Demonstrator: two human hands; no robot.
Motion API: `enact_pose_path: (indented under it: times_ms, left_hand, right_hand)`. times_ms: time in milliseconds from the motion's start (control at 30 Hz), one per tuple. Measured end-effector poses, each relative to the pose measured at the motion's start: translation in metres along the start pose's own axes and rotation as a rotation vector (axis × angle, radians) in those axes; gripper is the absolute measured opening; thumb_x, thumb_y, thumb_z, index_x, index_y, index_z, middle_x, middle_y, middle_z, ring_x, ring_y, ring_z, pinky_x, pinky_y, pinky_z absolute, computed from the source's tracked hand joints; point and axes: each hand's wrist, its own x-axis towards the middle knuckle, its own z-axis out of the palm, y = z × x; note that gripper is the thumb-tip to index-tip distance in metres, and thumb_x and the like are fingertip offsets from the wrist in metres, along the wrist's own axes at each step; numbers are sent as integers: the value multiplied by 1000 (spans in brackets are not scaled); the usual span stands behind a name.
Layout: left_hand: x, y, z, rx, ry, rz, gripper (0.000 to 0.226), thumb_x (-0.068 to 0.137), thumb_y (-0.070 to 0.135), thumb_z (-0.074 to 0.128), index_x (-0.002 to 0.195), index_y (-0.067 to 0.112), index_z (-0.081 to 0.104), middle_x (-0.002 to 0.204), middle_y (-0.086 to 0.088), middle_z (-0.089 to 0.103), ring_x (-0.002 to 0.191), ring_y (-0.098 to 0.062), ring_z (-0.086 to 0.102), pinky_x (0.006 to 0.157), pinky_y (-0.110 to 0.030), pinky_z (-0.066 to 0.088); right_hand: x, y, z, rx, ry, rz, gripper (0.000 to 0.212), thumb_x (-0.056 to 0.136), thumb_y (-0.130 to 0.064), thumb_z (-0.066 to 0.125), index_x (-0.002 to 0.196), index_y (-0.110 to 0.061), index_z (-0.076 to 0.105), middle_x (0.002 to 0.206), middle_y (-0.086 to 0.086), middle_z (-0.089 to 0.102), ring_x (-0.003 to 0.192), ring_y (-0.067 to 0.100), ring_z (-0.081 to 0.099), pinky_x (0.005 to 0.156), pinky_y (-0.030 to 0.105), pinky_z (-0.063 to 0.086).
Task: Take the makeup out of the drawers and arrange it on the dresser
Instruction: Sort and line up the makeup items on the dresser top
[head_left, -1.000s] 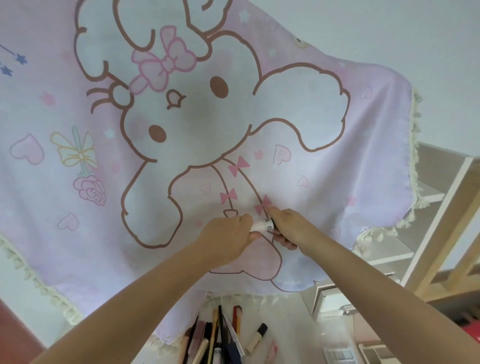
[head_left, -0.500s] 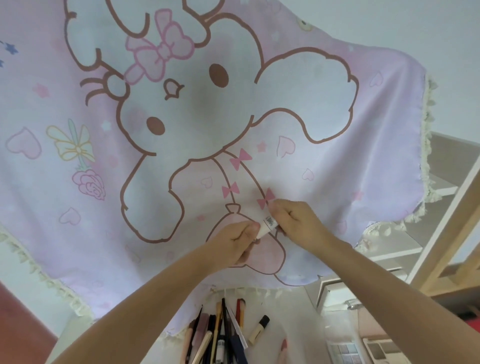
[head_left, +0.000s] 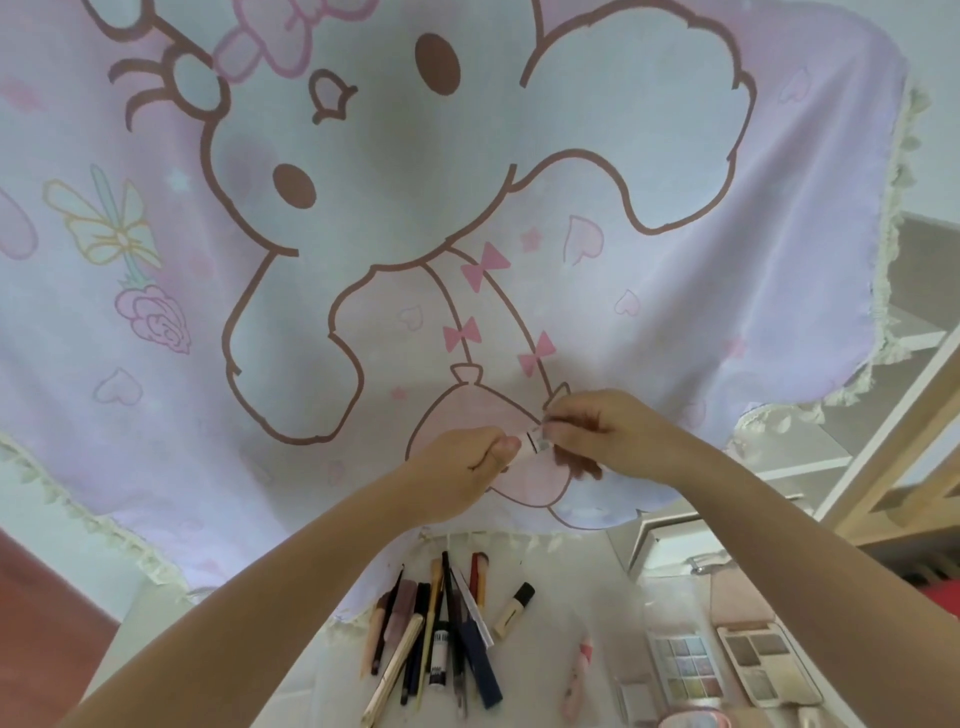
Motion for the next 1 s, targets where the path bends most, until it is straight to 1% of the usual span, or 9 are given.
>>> enact_pose_path:
  times_ms: [100,233,300,400,467,567,633,800,1000]
  left_hand:
    - [1,-6,1,-26,-16,-34,31,101,26,20,85,15,43,62,8,35,55,-3,32,49,-11,31]
    - [3,-10,5,-20,-55,-19,34,101,26,21,72,24,37,62,8,35,54,-2,32,49,-8,34]
    - [5,-12,8,-10,-68,-10,35,101,26,21,68,27,34,63,9,35,54,-1,32,49,-9,32]
    - [6,-17,13,-50,-82,-25,34,101,27,22,71,24,37,63,10,36,54,0,32,48,-10,29]
    - [6,-21,16,-77,-89,-32,31,101,27,23,79,18,43,62,9,36,53,-1,32,46,-9,31]
    - [8,-26,24,-78,-106,-17,32,100,28,25,74,22,42,61,9,37,53,-2,33,48,-9,33]
    - [9,-28,29,-62,-122,-6,34,101,28,25,69,29,37,63,9,38,55,-1,36,54,-11,33]
    - [12,-36,42,-157,-152,-33,33,101,26,27,71,26,41,63,12,39,53,-1,35,52,-13,29]
    - [16,-55,67,-180,-292,-44,28,101,27,29,76,21,41,63,6,39,53,-5,36,52,-15,31]
  right_hand:
    - [-2,11,-4,167,-65,-57,44,83,6,58,97,-35,52,102,-13,56,93,7,60,74,22,54]
    - [1,13,5,138,-50,95,15,93,-21,44,85,-30,54,73,-8,63,60,13,60,53,22,48]
    - [1,14,10,18,-24,91,22,93,-18,47,73,-25,55,59,-7,60,50,11,56,49,20,45]
    - [-2,24,9,186,-67,19,42,84,9,53,96,-31,54,94,-6,59,80,4,63,62,19,54]
    - [-4,27,8,303,-109,91,48,85,5,54,112,-33,45,108,-7,53,89,6,62,67,22,56]
    - [-3,26,15,189,-139,229,11,94,-18,43,96,-25,52,81,-1,61,65,15,61,53,19,51]
    - [-4,29,19,60,-123,205,16,92,-15,49,78,-22,54,65,-4,60,54,12,57,52,18,49]
    - [-10,47,27,225,-14,178,35,78,13,57,77,-22,54,72,-4,57,65,9,58,65,23,50]
    - [-17,71,39,165,-25,282,33,79,8,60,78,-25,59,64,-12,60,58,0,56,67,18,49]
